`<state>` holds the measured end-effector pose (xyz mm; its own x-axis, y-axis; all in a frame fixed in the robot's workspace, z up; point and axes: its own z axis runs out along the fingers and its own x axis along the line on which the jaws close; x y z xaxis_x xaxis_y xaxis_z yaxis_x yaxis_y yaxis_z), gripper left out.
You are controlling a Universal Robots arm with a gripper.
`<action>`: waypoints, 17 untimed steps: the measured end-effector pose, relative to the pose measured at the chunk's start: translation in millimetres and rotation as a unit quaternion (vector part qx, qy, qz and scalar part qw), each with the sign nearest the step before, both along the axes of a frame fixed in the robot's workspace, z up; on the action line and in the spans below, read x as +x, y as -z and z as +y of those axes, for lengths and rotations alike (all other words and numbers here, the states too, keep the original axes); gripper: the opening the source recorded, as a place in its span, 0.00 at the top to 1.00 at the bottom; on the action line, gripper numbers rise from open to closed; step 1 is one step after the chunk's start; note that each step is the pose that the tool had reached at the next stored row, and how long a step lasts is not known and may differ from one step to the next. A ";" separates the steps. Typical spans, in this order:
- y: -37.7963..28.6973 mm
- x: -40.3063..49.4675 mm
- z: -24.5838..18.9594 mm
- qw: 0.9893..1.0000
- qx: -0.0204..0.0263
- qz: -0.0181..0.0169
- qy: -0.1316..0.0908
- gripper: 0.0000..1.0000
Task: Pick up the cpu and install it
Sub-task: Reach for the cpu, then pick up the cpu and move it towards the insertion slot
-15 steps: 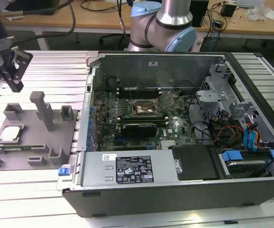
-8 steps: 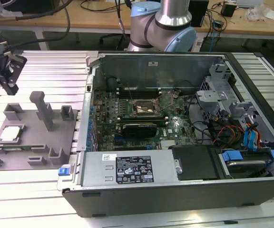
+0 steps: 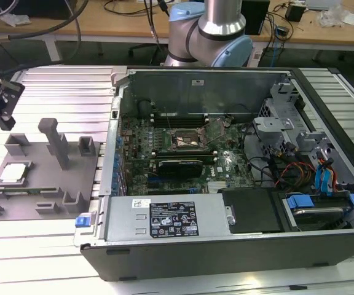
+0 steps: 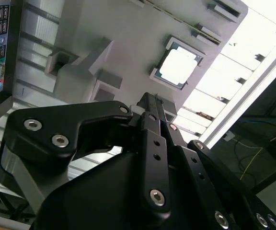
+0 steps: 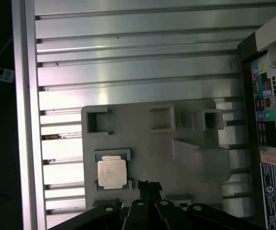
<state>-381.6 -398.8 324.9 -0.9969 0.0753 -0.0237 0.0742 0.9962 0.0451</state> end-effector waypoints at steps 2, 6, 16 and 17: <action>1.7 -1.6 0.0 1.000 0.000 0.000 0.000 0.89; 2.0 -1.6 0.0 1.000 0.000 0.000 0.000 0.89; 2.4 -1.7 0.0 1.000 0.000 0.000 0.000 0.89; 3.0 -2.4 0.1 1.000 0.000 0.000 0.000 0.89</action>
